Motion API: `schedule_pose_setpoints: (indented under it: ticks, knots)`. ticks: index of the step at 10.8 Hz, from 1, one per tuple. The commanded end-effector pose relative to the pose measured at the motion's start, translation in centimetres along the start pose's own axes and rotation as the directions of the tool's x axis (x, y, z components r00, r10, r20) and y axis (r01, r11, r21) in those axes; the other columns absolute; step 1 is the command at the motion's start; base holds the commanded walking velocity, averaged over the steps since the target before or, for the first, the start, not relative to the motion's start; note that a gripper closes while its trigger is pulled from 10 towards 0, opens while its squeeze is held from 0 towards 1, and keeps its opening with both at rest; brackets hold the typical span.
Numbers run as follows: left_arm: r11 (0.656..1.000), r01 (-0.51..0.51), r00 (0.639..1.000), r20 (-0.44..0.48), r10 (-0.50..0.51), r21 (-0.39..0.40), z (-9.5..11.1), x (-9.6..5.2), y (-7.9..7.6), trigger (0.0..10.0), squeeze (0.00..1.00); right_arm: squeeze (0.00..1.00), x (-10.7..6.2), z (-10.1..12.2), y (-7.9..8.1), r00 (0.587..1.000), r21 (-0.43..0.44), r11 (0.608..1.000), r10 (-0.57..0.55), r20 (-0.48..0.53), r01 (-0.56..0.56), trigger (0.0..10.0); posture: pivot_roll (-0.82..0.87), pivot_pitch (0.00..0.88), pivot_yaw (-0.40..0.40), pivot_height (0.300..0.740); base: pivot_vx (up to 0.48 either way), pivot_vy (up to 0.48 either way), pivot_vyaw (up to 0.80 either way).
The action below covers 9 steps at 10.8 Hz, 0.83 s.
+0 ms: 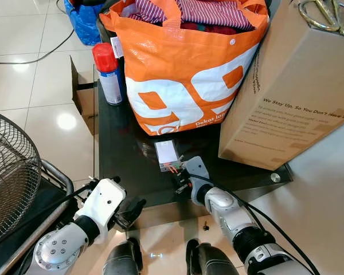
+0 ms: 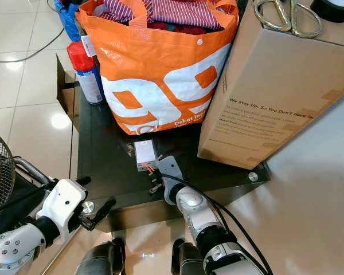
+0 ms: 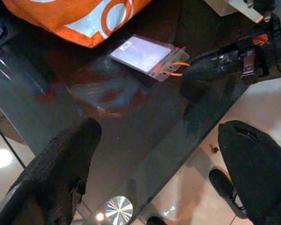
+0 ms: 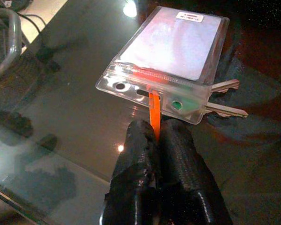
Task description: Hang keys on a hook
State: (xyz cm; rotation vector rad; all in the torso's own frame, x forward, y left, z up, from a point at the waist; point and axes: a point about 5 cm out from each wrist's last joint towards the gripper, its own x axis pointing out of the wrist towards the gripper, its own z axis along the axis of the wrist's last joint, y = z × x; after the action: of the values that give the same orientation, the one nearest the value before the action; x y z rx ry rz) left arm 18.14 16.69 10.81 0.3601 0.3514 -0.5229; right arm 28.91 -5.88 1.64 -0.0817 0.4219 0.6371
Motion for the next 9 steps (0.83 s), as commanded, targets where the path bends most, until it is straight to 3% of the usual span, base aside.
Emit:
schedule_pose_setpoints:
  ticks: [1,3,6,9]
  knots:
    - [1.0,0.025,1.0,-0.015,-0.025,-0.006,-0.5,0.1,-0.5,10.0,0.7,0.0,-0.2,-0.4,-0.2,1.0,0.016,1.0,-0.005,-0.015,0.005,0.0,0.1,0.198,-0.079,0.74,0.0,0.0,0.0]
    - [1.0,-0.007,1.0,0.002,0.007,-0.014,-0.6,0.8,-0.3,10.0,0.69,0.0,-1.1,0.2,-0.9,0.998,-0.006,1.0,0.011,0.054,-0.01,0.0,0.08,0.132,-0.099,0.74,0.0,0.0,0.0]
    - [0.993,-0.068,0.993,0.087,0.077,-0.093,0.3,2.4,0.1,10.0,0.69,0.0,-5.9,2.2,-3.3,0.96,-0.008,0.999,-0.035,0.277,0.038,0.0,0.05,0.01,-0.116,0.74,0.0,0.0,0.0]
    - [0.985,-0.136,0.981,0.125,0.149,-0.106,0.8,2.8,0.7,10.0,0.63,0.0,-9.6,5.2,-3.8,0.918,0.036,0.996,-0.092,0.385,0.085,0.0,0.02,0.0,-0.091,0.74,0.0,0.0,0.0]
